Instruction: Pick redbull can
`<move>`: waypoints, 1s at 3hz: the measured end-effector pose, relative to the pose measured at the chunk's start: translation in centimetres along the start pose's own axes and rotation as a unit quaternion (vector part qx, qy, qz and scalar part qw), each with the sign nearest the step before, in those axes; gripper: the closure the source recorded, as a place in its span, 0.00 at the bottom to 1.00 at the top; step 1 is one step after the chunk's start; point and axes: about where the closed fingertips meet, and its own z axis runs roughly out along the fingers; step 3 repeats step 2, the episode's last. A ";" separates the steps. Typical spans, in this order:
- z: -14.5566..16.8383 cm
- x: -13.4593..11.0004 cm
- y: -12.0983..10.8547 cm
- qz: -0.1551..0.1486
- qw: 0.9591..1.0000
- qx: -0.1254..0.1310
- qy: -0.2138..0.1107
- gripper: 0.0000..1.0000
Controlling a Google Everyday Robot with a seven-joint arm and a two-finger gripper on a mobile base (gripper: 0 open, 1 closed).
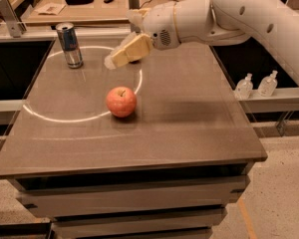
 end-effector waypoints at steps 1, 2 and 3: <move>5.6 -0.1 -1.3 -0.005 1.000 0.007 -0.007 0.00; 5.6 -0.2 -1.3 -0.005 1.000 0.007 -0.007 0.00; 5.6 -0.2 -1.3 -0.005 1.000 0.007 -0.007 0.00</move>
Offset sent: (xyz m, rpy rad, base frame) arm 0.0396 0.0608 -0.0207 0.0260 -0.0092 -0.0331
